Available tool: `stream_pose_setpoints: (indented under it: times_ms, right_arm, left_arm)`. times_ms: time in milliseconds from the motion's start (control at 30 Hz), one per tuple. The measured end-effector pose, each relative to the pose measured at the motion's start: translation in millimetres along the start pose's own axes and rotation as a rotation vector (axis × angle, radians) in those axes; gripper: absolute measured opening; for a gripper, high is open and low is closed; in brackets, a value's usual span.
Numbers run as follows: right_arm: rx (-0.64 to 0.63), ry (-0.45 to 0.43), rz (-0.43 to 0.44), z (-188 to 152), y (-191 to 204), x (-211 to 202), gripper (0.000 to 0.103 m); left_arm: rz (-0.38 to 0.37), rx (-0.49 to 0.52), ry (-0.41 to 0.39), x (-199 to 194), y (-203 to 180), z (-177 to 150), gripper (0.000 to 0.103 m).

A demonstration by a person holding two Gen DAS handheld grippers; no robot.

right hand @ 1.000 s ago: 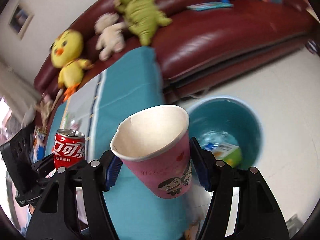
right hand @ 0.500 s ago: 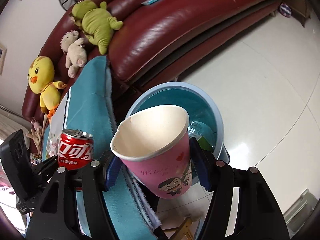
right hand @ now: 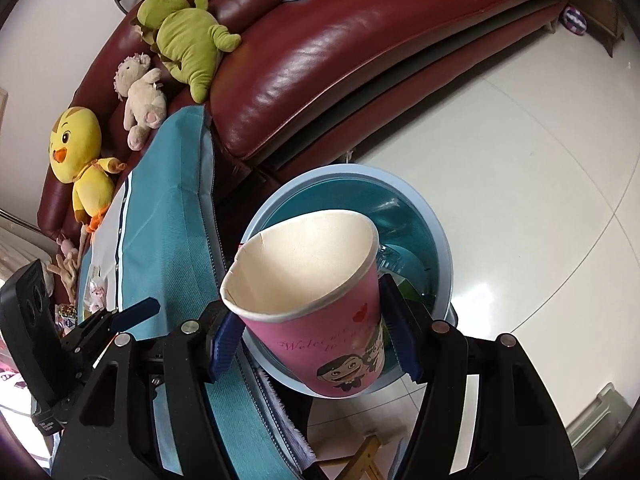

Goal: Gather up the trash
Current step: 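Carry the can and pink cup over the bin and release both, then move both tools back over the table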

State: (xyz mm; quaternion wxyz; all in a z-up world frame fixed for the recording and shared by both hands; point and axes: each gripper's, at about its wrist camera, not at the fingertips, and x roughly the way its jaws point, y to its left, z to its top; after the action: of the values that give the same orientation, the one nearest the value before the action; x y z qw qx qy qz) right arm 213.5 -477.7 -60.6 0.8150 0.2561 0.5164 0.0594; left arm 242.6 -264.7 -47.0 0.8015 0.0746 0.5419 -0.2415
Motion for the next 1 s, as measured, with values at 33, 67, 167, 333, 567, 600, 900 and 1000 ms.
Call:
stream_pose_setpoints:
  times_ms: [33,67,167,333,567,600,900,1000]
  right_arm:
    - [-0.002,0.002,-0.001,1,1,1,0.061]
    - [-0.005,0.003,-0.004,1,3,2,0.061]
    - [-0.011,0.009,-0.016,4,7,7,0.061]
    - [0.0,0.029,-0.041,8,11,17,0.072]
    - [0.002,0.048,-0.062,2,17,16,0.073]
    - [0.0,0.047,-0.066,1,19,14,0.073]
    - [-0.045,0.055,-0.074,-12,48,2,0.076]
    - [-0.074,0.067,-0.07,-18,64,-1,0.076]
  left_arm:
    - [-0.003,-0.003,-0.001,-2,1,-2,0.088]
    - [-0.006,-0.008,-0.004,-5,3,-4,0.089]
    - [-0.011,-0.015,-0.017,-12,9,-10,0.091]
    - [-0.023,-0.034,-0.027,-23,16,-16,0.092]
    - [-0.036,-0.056,-0.056,-40,26,-23,0.093]
    - [-0.038,-0.059,-0.057,-42,27,-25,0.093]
    - [-0.028,-0.079,-0.084,-66,43,-47,0.094]
    - [-0.024,-0.083,-0.101,-78,49,-56,0.094]
